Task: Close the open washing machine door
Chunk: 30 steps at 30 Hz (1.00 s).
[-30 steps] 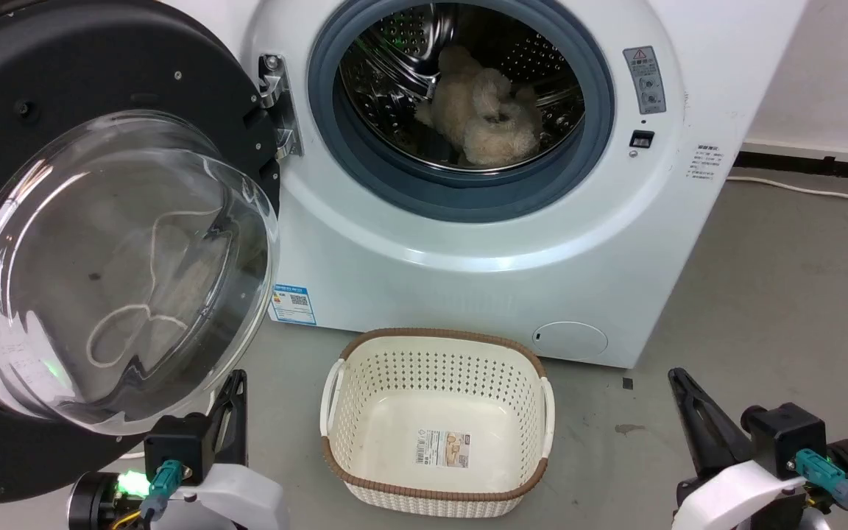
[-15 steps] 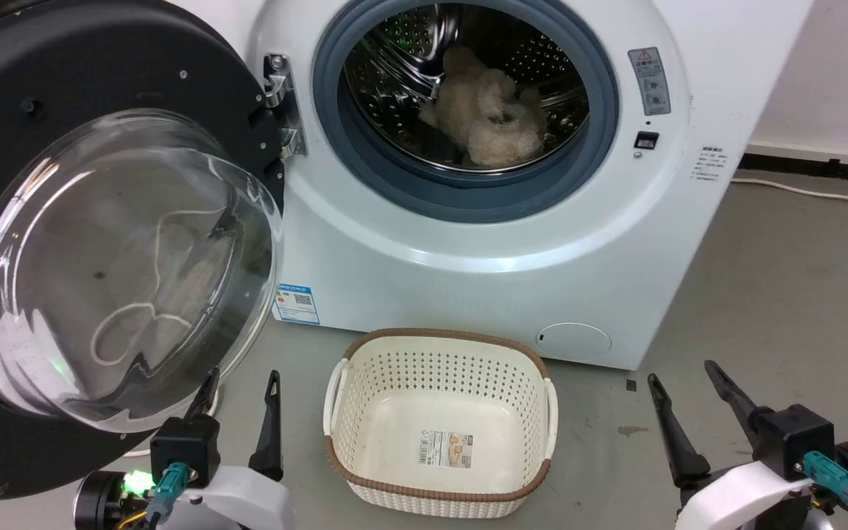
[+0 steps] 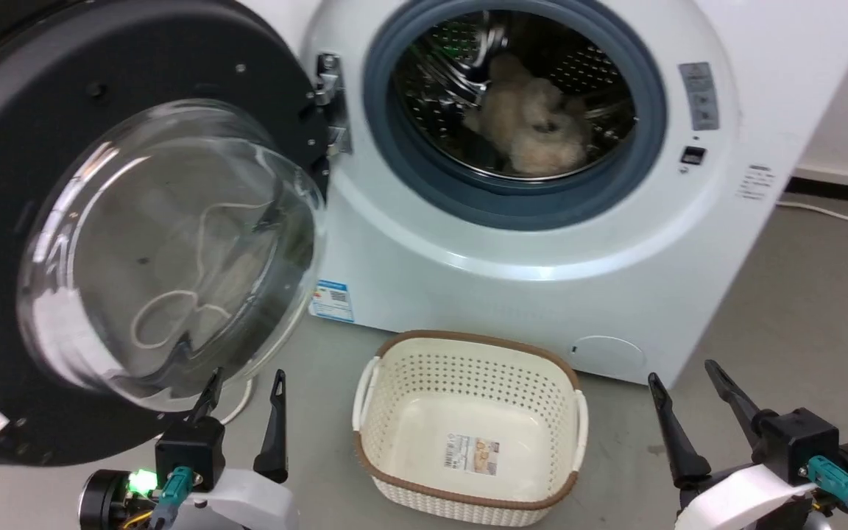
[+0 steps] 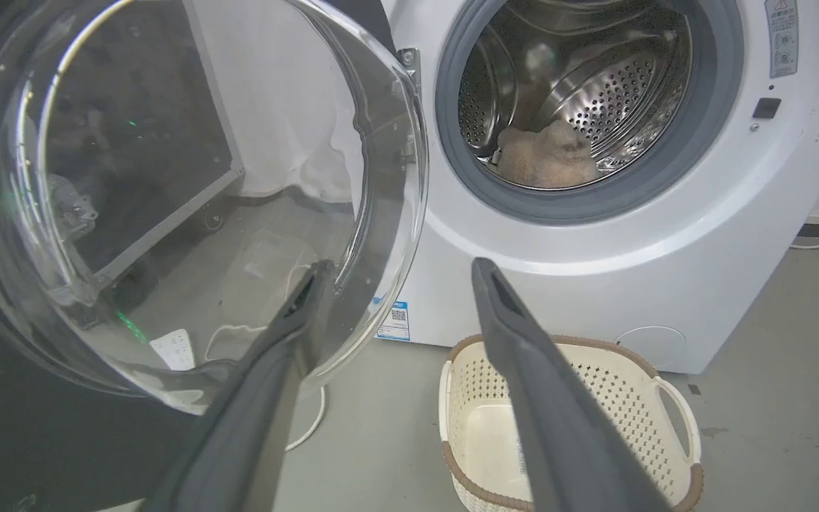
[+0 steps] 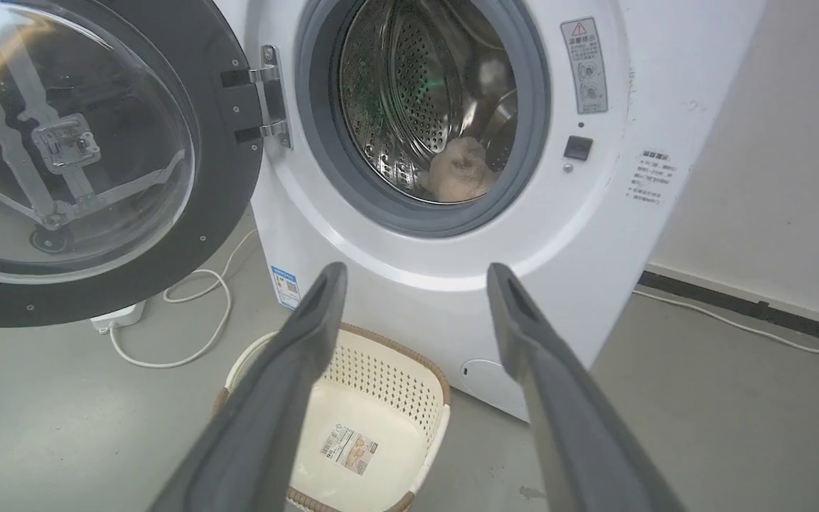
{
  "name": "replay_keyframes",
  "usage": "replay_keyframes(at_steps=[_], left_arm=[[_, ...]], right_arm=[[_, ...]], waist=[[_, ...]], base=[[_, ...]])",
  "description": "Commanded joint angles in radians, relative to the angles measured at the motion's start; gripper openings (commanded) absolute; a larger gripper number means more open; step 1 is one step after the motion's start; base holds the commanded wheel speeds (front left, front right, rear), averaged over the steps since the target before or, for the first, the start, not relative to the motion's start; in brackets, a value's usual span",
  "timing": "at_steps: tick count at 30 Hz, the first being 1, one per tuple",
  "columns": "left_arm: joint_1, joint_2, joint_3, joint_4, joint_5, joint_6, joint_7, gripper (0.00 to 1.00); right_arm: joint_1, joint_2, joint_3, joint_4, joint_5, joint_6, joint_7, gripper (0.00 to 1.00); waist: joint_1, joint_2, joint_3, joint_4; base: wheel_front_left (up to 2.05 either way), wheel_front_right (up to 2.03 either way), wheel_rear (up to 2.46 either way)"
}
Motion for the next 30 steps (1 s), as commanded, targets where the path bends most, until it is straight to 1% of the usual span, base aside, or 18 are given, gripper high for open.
replay_keyframes(at_steps=[1,4,18,30], left_arm=[[0.002,0.007,-0.005,0.003,-0.002,-0.001,-0.013,1.0],[0.009,0.01,-0.004,-0.003,-0.004,0.005,-0.023,1.0],[0.039,0.011,0.001,-0.033,-0.006,0.029,-0.05,1.0],[0.053,0.013,0.009,-0.051,-0.01,0.044,-0.075,1.0]], right_arm=[[0.017,0.001,0.003,0.003,0.006,0.0,-0.012,1.0],[0.008,-0.002,0.027,0.009,0.008,0.0,-0.022,1.0],[-0.037,-0.028,0.106,0.046,0.041,0.0,-0.049,1.0],[-0.053,-0.043,0.15,0.069,0.069,0.0,-0.074,1.0]], waist=[[-0.0001,0.0,-0.004,0.021],[-0.0001,0.0,0.001,0.049],[-0.0001,0.0,0.009,0.11],[-0.0001,0.0,0.01,0.161]], base=[[0.0,0.0,0.0],[0.0,0.0,0.0],[0.0,0.0,0.0],[0.0,0.0,0.0]])
